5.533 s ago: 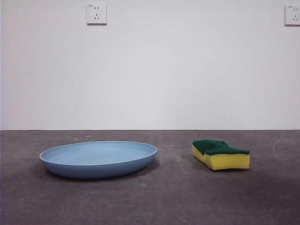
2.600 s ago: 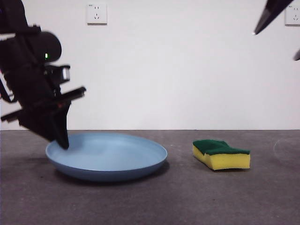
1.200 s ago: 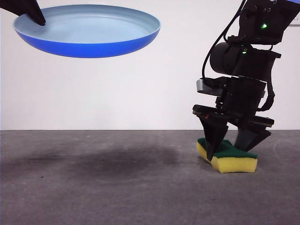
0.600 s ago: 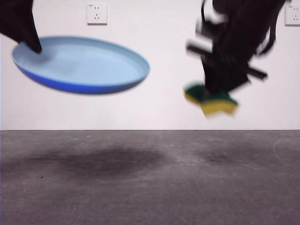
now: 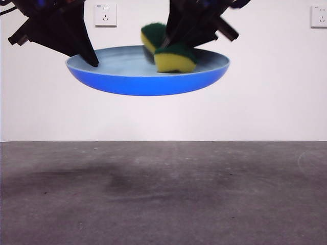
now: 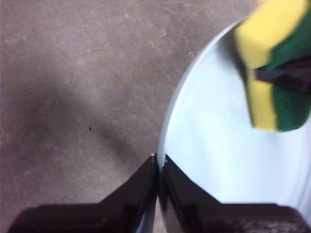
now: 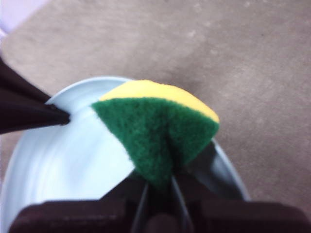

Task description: Pick up the plate,pick up the cloth,clean the plate with the cloth

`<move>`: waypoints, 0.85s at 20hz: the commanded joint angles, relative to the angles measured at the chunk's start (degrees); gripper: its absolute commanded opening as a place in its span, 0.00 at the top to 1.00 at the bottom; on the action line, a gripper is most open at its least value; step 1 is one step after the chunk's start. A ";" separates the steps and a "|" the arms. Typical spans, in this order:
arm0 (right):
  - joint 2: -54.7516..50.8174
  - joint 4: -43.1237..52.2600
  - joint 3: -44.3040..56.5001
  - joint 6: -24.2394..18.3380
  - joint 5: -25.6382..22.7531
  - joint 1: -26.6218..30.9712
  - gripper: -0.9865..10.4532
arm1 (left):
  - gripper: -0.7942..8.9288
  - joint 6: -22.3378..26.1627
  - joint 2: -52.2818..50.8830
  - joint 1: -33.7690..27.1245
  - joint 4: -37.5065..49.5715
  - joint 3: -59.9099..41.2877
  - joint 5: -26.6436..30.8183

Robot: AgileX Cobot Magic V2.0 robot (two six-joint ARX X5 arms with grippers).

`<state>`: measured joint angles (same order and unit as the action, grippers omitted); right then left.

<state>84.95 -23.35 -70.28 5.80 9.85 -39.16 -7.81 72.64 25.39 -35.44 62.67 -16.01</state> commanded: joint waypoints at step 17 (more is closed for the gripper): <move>3.19 -11.98 0.24 -2.89 -38.53 -6.64 0.93 | 0.93 -0.09 -0.09 -0.31 -2.69 -0.35 -1.86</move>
<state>88.05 -36.49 -70.39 3.40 -26.72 -46.65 -10.13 72.75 25.15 -36.93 62.35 -14.74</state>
